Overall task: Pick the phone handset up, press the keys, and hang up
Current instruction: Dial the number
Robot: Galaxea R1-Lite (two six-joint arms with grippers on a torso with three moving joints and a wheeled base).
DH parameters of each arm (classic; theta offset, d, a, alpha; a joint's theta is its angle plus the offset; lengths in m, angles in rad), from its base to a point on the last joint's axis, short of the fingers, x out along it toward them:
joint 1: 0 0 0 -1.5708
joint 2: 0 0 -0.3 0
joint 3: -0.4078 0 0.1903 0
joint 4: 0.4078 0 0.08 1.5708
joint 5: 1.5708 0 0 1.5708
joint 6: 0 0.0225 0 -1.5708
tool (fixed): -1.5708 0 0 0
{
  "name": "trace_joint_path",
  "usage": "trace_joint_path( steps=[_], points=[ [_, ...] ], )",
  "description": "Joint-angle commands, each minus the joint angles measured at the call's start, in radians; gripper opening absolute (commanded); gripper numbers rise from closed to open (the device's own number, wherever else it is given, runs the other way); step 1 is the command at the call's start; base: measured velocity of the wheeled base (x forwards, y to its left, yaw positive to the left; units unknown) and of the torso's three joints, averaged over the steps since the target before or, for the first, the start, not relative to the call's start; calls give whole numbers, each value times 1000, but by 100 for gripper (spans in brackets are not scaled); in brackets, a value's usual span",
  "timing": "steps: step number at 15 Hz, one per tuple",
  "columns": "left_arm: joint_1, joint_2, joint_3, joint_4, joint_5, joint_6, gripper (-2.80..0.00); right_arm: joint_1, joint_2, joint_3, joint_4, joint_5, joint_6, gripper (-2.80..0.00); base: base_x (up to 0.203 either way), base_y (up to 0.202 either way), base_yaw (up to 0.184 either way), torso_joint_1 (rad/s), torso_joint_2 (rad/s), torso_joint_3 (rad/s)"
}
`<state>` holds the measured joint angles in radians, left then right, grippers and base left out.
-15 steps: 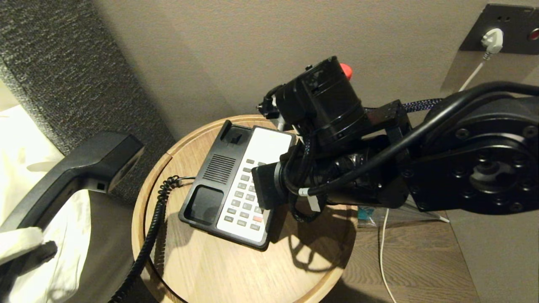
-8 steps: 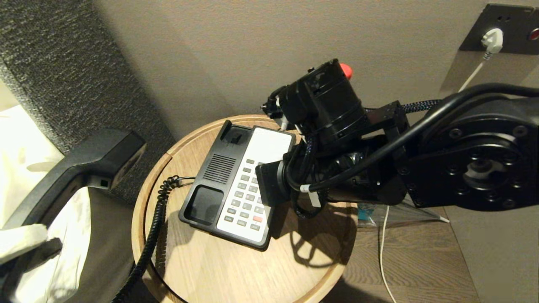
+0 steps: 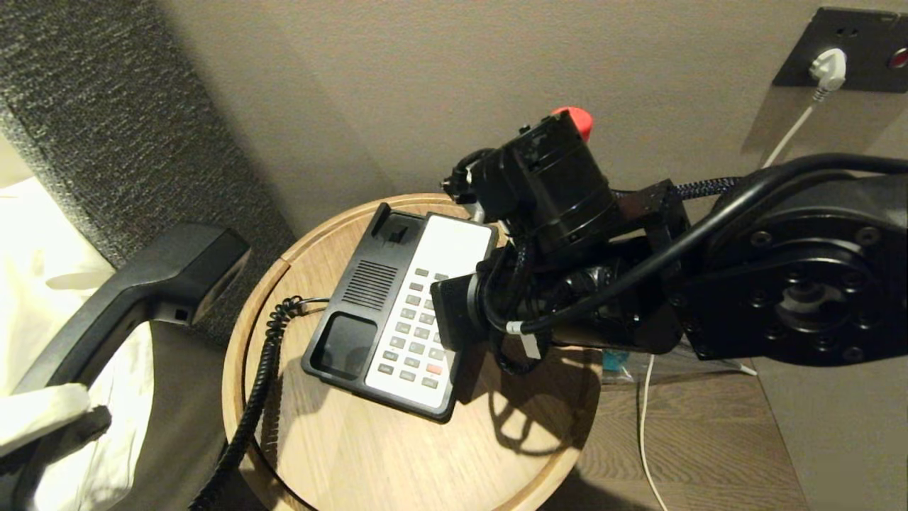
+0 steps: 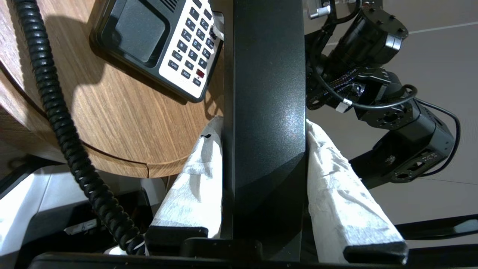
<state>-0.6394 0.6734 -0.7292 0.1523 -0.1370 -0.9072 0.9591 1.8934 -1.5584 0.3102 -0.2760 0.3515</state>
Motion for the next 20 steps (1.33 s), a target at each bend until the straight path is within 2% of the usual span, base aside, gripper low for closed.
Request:
trace_joint_path(
  steps=[1, 5, 14, 20],
  points=[
    [0, 3, 3, 1, -1, -5, -280, -3, 0, 8, 10, -4, 1, -280, 0, 0, 0, 0, 0, 0],
    [0, 5, 7, 1, -1, -4, -280, -3, 4, 31, 12, -43, -5, -280, 0, 0, 0, 0, 0, 0],
    [0, 2, 16, 1, -1, -4, -280, -2, 20, 41, 9, -43, -9, -280, 0, 0, 0, 0, 0, 0],
    [0, -2, 26, 0, -1, -5, -280, 10, -43, 21, 9, -38, 2, -280, 0, 0, 0, 0, 0, 0]
  ],
)
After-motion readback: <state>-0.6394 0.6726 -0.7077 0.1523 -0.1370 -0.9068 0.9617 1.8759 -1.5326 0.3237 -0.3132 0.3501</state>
